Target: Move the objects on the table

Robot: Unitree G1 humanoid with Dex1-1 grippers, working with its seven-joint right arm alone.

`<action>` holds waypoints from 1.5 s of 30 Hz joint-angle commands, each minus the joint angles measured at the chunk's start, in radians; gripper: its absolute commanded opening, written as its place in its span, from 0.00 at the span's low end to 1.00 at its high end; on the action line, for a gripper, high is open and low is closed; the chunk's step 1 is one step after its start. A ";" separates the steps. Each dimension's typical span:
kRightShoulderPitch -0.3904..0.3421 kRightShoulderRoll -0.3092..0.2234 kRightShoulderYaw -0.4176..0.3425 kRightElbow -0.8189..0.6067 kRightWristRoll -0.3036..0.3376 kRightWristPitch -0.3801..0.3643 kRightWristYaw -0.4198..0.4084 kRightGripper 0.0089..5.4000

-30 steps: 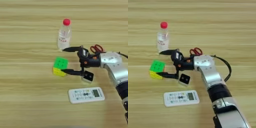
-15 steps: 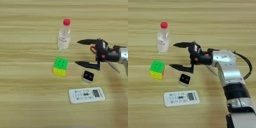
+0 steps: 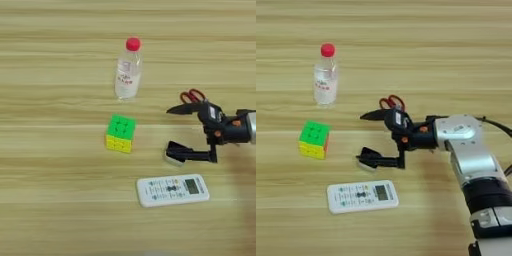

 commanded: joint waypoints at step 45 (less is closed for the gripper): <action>-0.068 -0.030 0.061 0.127 -0.139 -0.137 -0.101 0.47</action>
